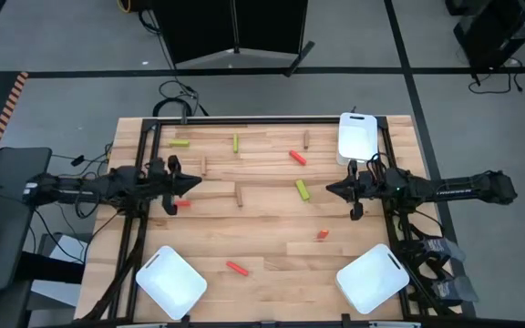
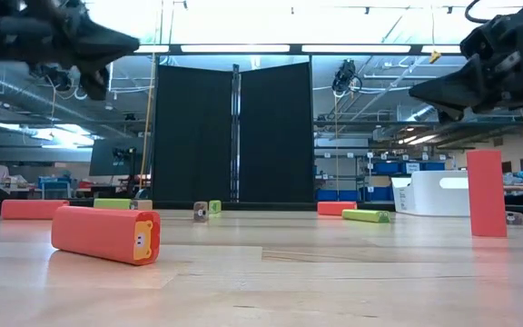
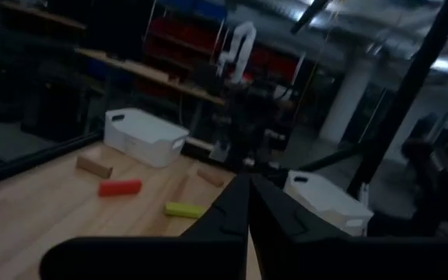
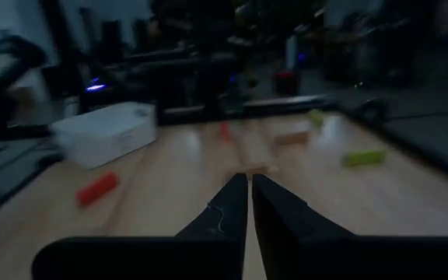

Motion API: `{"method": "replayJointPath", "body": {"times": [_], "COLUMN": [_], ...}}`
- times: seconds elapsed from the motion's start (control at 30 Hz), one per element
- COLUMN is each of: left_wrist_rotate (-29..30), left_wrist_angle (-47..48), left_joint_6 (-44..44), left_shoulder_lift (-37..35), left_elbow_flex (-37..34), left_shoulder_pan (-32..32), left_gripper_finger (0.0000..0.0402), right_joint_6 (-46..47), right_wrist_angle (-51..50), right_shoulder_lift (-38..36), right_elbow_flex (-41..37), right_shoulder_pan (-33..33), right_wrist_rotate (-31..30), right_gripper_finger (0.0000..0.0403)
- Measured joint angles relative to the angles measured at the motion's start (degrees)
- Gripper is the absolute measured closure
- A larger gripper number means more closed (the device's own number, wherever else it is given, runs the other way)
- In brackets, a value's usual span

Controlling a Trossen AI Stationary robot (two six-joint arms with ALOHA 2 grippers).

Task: Sort blocks
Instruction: Put the brown block into the bottom left bin

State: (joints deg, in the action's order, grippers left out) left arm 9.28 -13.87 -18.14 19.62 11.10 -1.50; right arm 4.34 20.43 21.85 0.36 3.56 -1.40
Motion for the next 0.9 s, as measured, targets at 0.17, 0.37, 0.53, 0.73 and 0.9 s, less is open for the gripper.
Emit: {"method": "replayJointPath", "body": {"times": [0.17, 0.37, 0.53, 0.73, 0.9], "left_wrist_rotate": [2.53, 16.25, 19.69, 14.39, 7.29], "left_wrist_angle": [1.67, 31.55, 52.49, 51.95, 45.44], "left_joint_6": [1.38, -10.17, -22.06, -26.34, -27.5], "left_shoulder_lift": [11.84, 21.13, 27.21, 35.46, 44.59], "left_elbow_flex": [8.74, 22.93, 26.61, 26.05, 26.05], "left_shoulder_pan": [-0.01, 5.22, 13.35, 20.42, 22.77], "left_gripper_finger": [0.0385, 0.0384, 0.0355, 0.0264, 0.0181], "right_joint_6": [-1.53, 5.25, 3.7, 2.61, 7.66], "right_wrist_angle": [7.35, 18.41, 23.35, 25.35, 25.31], "right_shoulder_lift": [-0.02, -0.02, -0.01, 0.0, 0.0], "right_elbow_flex": [0.0, 0.02, 0.02, 0.02, 0.02], "right_shoulder_pan": [0.36, 0.36, 0.43, 0.43, 0.45], "right_wrist_rotate": [-0.86, -0.66, -0.94, -5.65, -9.38], "right_gripper_finger": [0.037, 0.037, 0.037, 0.037, 0.037]}}
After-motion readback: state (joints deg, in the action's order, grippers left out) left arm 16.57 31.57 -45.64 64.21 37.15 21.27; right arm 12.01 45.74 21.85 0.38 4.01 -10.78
